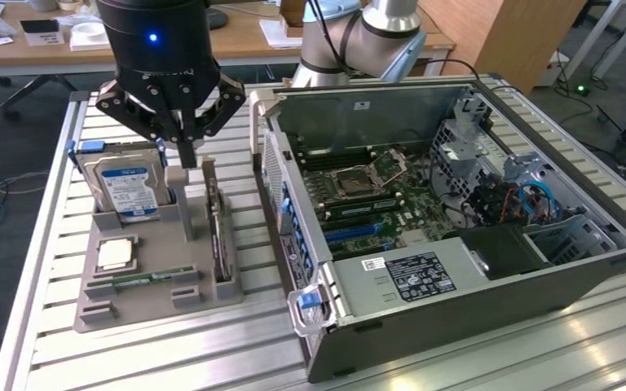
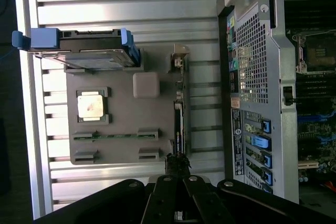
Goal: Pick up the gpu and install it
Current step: 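Pick up the gpu and move the gpu toward the slot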
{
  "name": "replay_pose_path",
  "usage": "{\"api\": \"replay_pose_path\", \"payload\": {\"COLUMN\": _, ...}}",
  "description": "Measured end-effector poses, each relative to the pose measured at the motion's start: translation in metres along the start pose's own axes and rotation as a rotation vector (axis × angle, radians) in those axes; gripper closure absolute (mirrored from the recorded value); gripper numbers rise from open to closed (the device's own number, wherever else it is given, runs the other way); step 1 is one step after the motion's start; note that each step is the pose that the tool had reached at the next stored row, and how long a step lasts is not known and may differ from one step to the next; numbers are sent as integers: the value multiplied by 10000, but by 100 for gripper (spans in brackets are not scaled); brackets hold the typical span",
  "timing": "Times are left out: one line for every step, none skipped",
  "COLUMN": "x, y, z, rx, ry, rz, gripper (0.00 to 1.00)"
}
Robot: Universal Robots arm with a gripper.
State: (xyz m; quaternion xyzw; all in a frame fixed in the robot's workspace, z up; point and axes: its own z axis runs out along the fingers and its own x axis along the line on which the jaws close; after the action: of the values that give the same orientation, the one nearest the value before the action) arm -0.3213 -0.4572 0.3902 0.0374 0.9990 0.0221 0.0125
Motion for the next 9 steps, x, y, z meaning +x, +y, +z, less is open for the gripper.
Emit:
{"api": "replay_pose_path", "payload": {"x": 0, "y": 0, "z": 0, "rx": 0, "ry": 0, "rz": 0, "gripper": 89}}
{"api": "replay_pose_path", "payload": {"x": 0, "y": 0, "z": 0, "rx": 0, "ry": 0, "rz": 0, "gripper": 89}}
{"api": "replay_pose_path", "payload": {"x": 0, "y": 0, "z": 0, "rx": 0, "ry": 0, "rz": 0, "gripper": 89}}
{"api": "replay_pose_path", "payload": {"x": 0, "y": 0, "z": 0, "rx": 0, "ry": 0, "rz": 0, "gripper": 89}}
{"api": "replay_pose_path", "payload": {"x": 0, "y": 0, "z": 0, "rx": 0, "ry": 0, "rz": 0, "gripper": 89}}
{"api": "replay_pose_path", "payload": {"x": 0, "y": 0, "z": 0, "rx": 0, "ry": -1, "rz": 0, "gripper": 89}}
{"api": "replay_pose_path", "payload": {"x": 0, "y": 0, "z": 0, "rx": 0, "ry": 0, "rz": 0, "gripper": 89}}
{"api": "replay_pose_path", "payload": {"x": 0, "y": 0, "z": 0, "rx": 0, "ry": 0, "rz": 0, "gripper": 89}}
{"api": "replay_pose_path", "payload": {"x": 0, "y": 0, "z": 0, "rx": 0, "ry": 0, "rz": 1, "gripper": 83}}
